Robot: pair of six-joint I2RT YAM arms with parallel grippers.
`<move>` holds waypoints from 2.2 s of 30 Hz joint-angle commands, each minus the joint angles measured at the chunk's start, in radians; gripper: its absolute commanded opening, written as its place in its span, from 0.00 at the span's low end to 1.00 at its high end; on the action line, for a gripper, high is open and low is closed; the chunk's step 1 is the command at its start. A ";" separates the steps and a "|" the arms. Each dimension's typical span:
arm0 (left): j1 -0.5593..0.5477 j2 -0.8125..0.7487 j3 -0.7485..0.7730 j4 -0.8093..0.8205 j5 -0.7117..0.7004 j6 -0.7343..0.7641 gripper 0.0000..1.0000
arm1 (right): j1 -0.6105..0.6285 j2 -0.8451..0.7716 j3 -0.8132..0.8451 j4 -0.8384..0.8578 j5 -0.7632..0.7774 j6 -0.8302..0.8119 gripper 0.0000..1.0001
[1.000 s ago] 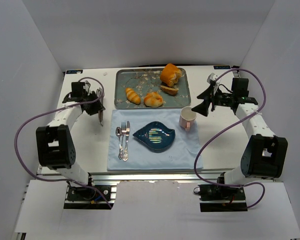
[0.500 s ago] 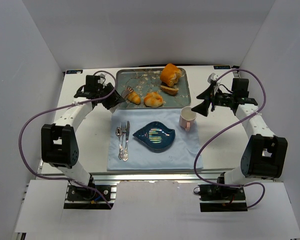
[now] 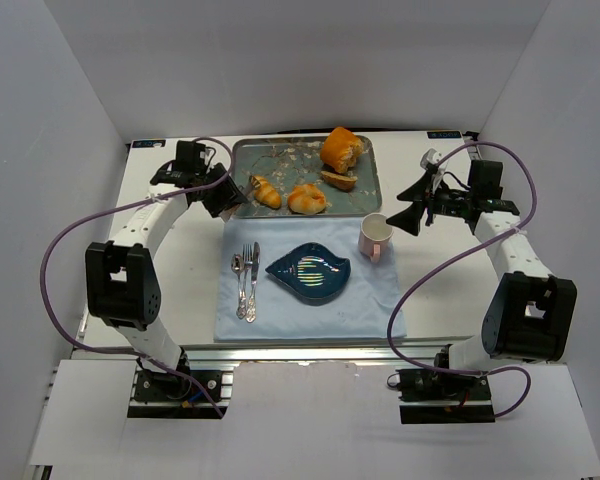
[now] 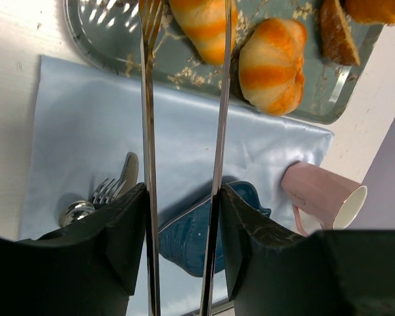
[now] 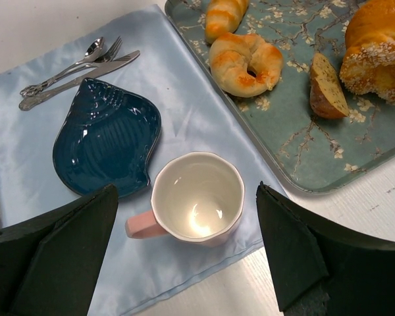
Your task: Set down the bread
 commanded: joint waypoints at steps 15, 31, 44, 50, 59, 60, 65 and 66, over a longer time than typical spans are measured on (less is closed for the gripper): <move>-0.032 0.051 -0.004 0.029 0.055 0.001 0.58 | -0.010 -0.032 -0.014 0.023 -0.038 -0.003 0.89; -0.037 0.052 -0.054 0.103 0.089 -0.022 0.20 | -0.011 -0.033 -0.021 0.023 -0.038 0.000 0.89; -0.042 -0.276 -0.189 0.077 0.161 -0.027 0.03 | -0.021 -0.024 -0.011 -0.026 -0.069 -0.058 0.90; -0.097 -0.501 -0.315 -0.012 0.193 -0.105 0.03 | -0.021 0.003 0.014 -0.054 -0.093 -0.086 0.89; -0.385 -0.539 -0.389 -0.081 0.147 -0.235 0.06 | -0.021 0.039 0.069 -0.115 -0.119 -0.160 0.89; -0.399 -0.526 -0.386 -0.090 0.137 -0.232 0.06 | -0.021 0.040 0.075 -0.117 -0.119 -0.161 0.89; -0.454 -0.448 -0.364 -0.126 0.104 -0.193 0.17 | -0.021 0.039 0.080 -0.121 -0.121 -0.164 0.90; -0.459 -0.439 -0.347 -0.155 0.083 -0.182 0.22 | -0.021 0.039 0.077 -0.121 -0.122 -0.164 0.89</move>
